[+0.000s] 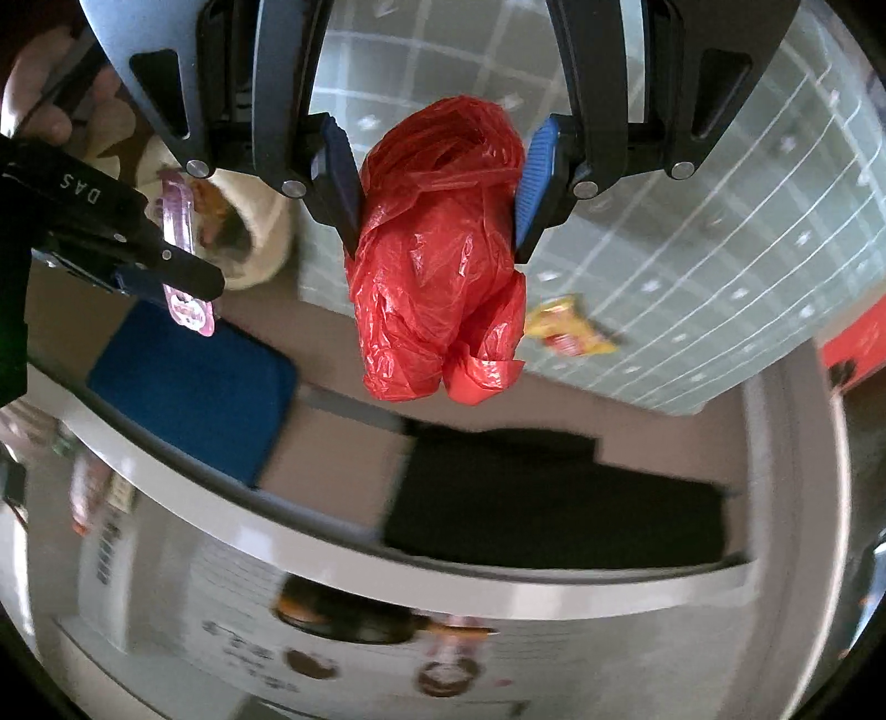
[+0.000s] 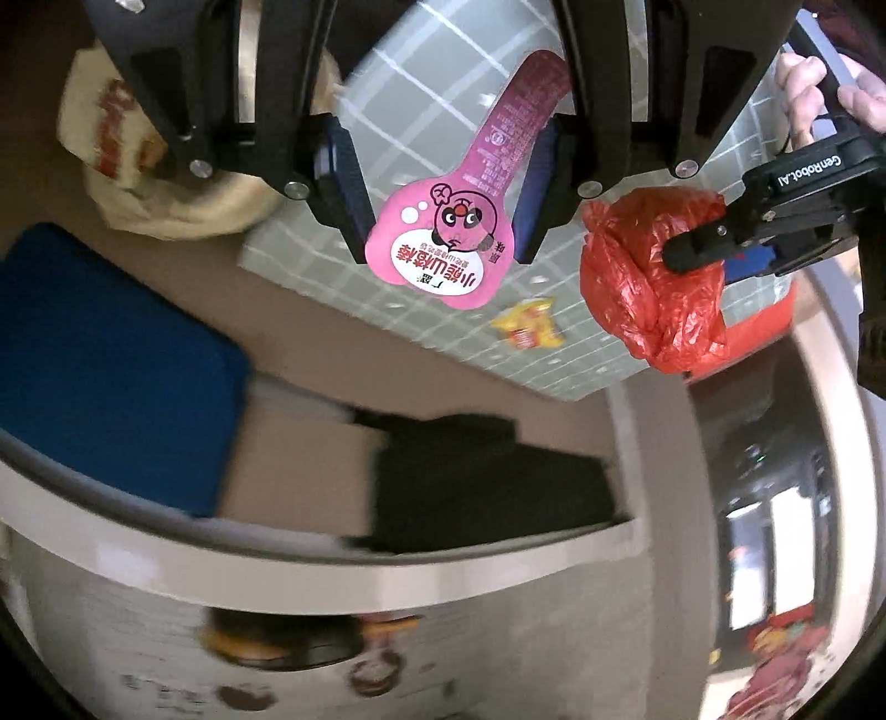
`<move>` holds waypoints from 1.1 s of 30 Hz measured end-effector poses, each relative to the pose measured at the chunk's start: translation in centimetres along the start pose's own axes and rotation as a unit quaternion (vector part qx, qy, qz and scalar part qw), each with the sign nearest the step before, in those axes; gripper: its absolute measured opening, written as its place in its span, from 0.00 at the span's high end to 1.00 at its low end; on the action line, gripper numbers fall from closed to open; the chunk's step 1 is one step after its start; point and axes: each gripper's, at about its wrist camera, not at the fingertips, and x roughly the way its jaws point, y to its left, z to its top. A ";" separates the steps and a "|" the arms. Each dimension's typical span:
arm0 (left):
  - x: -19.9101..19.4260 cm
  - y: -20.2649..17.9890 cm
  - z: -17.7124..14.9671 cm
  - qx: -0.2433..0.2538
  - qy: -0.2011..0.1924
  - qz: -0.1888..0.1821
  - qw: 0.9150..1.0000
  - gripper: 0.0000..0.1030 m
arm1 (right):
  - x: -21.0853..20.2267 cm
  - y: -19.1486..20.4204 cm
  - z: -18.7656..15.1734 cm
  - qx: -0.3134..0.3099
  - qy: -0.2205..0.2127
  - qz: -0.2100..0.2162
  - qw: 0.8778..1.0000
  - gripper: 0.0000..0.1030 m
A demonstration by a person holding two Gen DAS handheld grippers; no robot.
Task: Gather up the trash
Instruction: 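Carry the red bag and pink candy package over the bin with both grippers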
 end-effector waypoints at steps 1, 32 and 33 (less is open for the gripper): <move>0.4 -1.2 0.4 0.014 -0.001 -0.013 1.000 0.50 | -0.9 -1.1 -0.2 0.008 -0.007 -0.015 1.000 0.54; 15.3 -18.9 0.4 0.122 0.073 -0.133 0.981 0.50 | -4.5 -18.9 -5.8 0.132 -0.028 -0.156 0.978 0.54; 15.7 -19.0 0.5 0.122 0.074 -0.133 0.981 0.50 | -4.4 -19.0 -5.9 0.134 -0.027 -0.157 0.978 0.54</move>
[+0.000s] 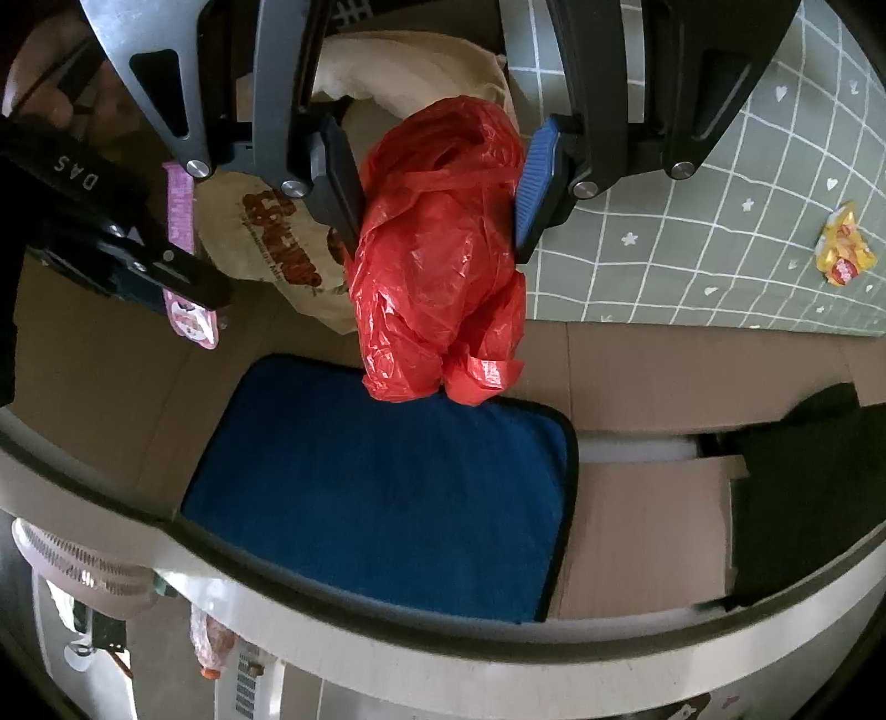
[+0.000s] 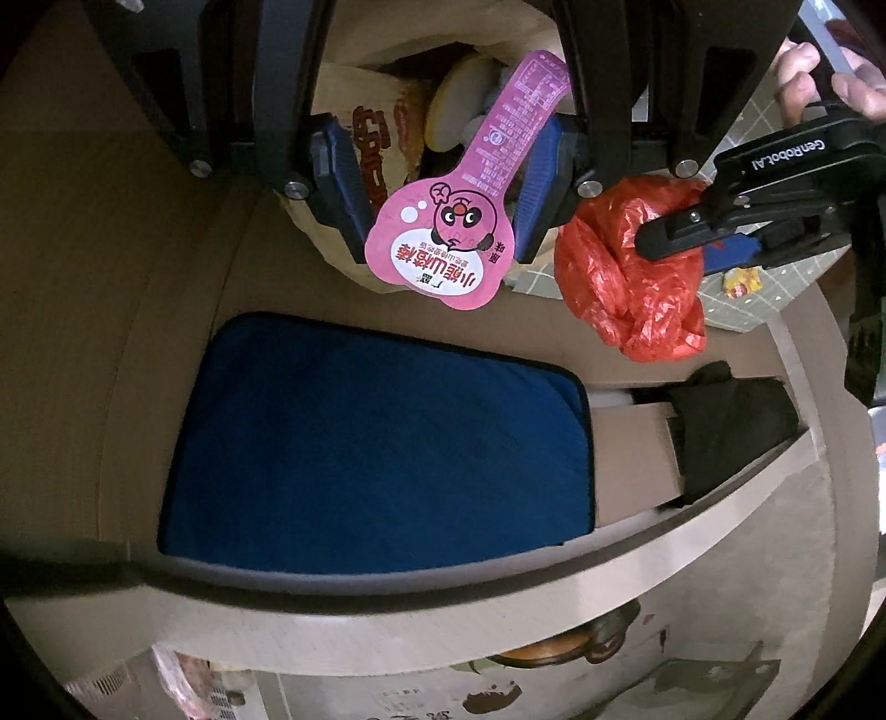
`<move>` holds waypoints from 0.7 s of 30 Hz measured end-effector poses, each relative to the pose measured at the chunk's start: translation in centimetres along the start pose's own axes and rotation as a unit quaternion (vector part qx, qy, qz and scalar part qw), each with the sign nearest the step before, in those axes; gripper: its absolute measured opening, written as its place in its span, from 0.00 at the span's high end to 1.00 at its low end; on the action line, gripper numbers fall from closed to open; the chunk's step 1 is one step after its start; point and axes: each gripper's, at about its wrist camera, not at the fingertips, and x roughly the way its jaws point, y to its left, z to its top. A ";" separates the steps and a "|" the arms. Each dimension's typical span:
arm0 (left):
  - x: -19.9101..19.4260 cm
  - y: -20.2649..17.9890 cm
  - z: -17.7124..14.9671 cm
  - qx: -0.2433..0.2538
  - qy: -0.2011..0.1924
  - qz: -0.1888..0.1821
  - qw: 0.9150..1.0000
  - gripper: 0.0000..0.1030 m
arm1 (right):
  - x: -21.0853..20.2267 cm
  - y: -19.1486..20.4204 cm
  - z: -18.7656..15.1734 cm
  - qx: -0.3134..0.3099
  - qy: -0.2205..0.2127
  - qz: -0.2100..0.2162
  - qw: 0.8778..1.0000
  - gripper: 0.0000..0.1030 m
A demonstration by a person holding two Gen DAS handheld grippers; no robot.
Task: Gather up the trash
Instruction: 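Carry the red bag and pink candy package over the bin with both grippers, then open both grippers to drop the red bag and candy package into the bin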
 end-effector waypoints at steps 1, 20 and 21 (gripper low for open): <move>0.2 0.1 -0.1 -0.001 0.002 -0.001 1.000 0.50 | 0.2 -0.2 -0.1 0.001 0.001 -0.001 1.000 0.54; 4.4 1.1 0.2 -0.011 0.029 -0.080 0.996 0.45 | 3.6 -1.8 -0.6 0.031 0.024 -0.013 0.999 0.42; 4.3 1.2 0.3 -0.014 0.028 -0.083 0.996 0.45 | 3.5 -2.0 -0.8 0.035 0.022 -0.013 0.999 0.39</move>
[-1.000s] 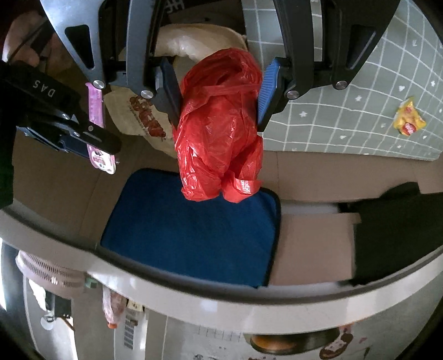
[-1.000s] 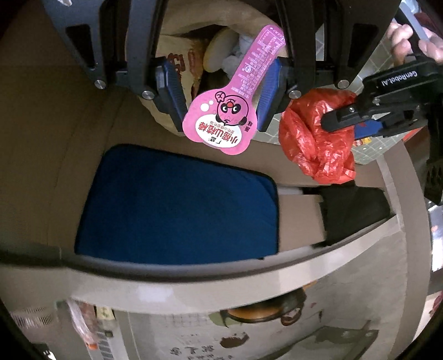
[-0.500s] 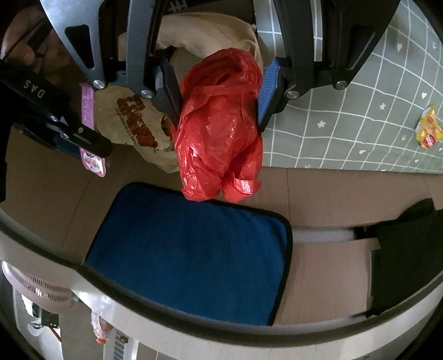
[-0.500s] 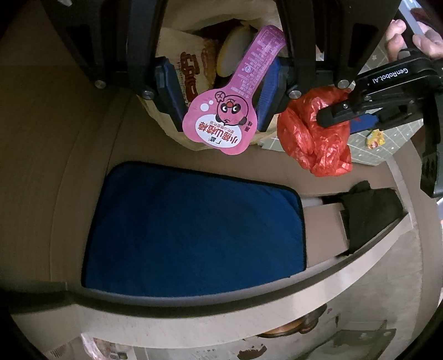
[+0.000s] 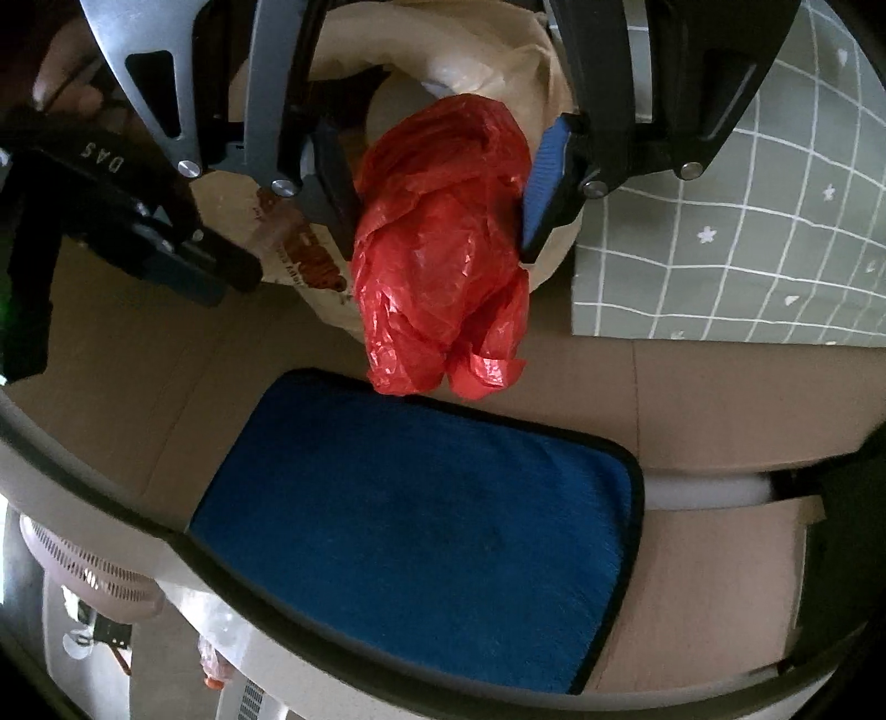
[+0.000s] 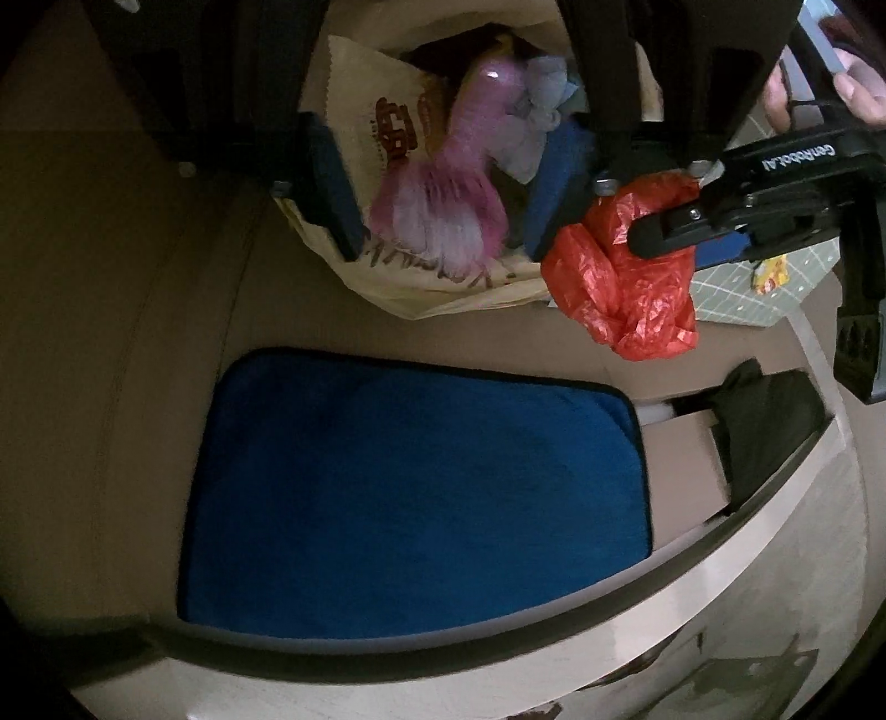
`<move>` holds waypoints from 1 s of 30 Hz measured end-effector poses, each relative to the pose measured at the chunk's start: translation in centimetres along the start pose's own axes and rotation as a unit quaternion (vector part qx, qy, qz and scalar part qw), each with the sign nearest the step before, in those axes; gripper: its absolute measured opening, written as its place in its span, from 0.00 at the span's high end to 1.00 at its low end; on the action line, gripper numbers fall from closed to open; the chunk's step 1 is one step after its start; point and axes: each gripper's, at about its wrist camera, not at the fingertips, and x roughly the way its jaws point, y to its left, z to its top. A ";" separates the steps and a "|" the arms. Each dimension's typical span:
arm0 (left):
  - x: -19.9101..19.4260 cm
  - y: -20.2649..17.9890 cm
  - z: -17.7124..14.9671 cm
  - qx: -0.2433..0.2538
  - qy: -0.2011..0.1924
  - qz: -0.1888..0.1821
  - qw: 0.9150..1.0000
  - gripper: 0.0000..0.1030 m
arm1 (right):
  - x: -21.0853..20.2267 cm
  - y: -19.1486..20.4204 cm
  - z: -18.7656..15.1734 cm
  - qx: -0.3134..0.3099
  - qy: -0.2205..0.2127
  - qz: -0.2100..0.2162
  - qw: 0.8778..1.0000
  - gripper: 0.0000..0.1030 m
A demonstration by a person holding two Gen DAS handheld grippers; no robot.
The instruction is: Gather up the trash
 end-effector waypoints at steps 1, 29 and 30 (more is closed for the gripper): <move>-0.1 0.1 0.0 -0.002 -0.003 -0.004 1.000 0.45 | 0.0 -0.2 -0.2 0.006 0.000 0.003 1.000 0.39; -26.3 -5.1 -12.5 0.042 -0.107 0.235 0.965 0.42 | -18.5 10.9 -8.1 -0.078 -0.063 0.017 0.995 0.36; -27.4 -5.0 -13.3 0.036 -0.119 0.248 0.961 0.42 | -19.6 11.6 -8.7 -0.085 -0.071 0.013 0.994 0.36</move>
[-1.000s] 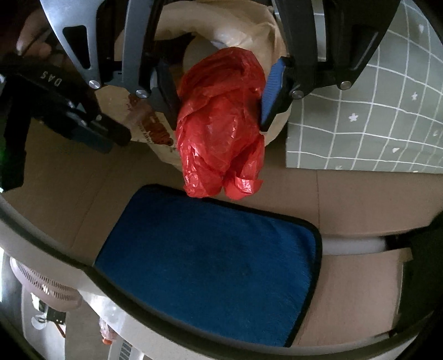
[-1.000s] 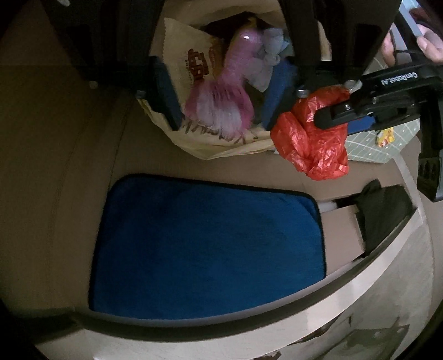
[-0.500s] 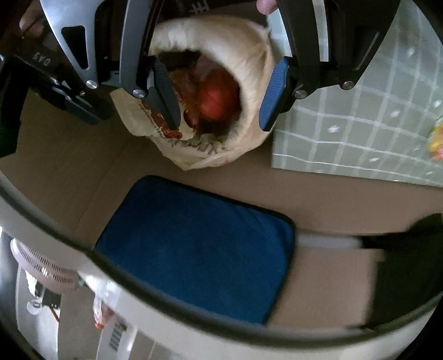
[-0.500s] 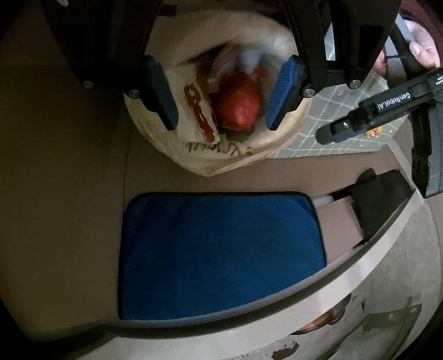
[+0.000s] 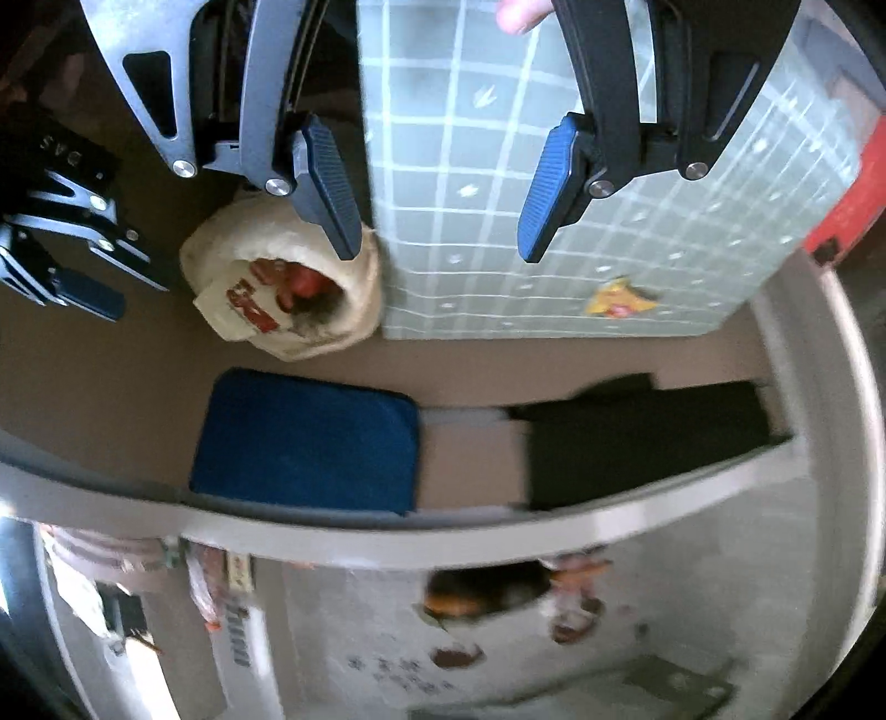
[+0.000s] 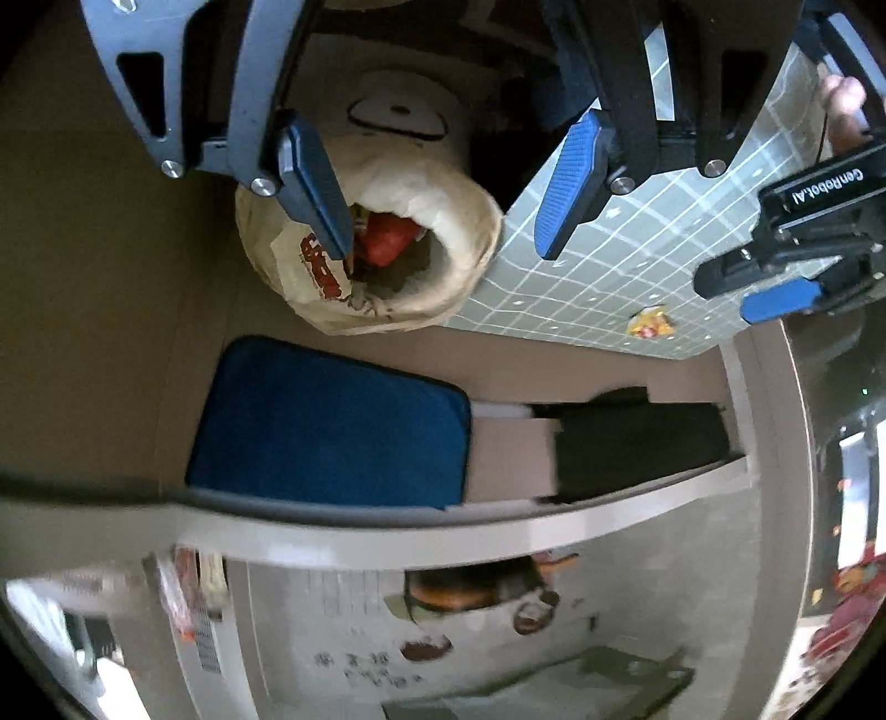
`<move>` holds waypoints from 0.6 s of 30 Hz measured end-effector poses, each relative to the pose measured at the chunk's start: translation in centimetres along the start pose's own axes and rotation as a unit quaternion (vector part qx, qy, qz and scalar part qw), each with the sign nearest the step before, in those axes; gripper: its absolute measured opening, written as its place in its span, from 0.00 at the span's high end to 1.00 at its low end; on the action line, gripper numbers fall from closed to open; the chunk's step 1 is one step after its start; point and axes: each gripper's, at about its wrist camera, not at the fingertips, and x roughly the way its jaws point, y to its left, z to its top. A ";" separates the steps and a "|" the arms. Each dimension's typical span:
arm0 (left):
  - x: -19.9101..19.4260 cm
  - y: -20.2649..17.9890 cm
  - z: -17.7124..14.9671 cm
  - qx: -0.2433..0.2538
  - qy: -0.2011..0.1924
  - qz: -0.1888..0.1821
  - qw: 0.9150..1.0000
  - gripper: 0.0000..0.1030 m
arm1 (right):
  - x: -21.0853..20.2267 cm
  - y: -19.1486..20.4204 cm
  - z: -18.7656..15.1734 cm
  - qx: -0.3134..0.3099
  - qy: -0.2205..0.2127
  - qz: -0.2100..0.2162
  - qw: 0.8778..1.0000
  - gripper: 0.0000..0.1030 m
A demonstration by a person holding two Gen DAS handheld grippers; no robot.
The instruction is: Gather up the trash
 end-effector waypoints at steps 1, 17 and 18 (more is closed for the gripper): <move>-0.8 0.4 -0.4 -0.004 -0.004 0.008 1.000 0.42 | -0.7 0.5 -0.2 -0.005 -0.005 -0.002 1.000 0.36; -5.5 2.0 -2.6 -0.037 -0.001 0.096 0.995 0.42 | -5.3 4.3 -2.5 -0.012 -0.023 0.050 0.998 0.36; -5.5 2.0 -2.7 -0.037 0.002 0.099 0.994 0.42 | -5.2 4.4 -2.6 -0.012 -0.021 0.050 0.998 0.36</move>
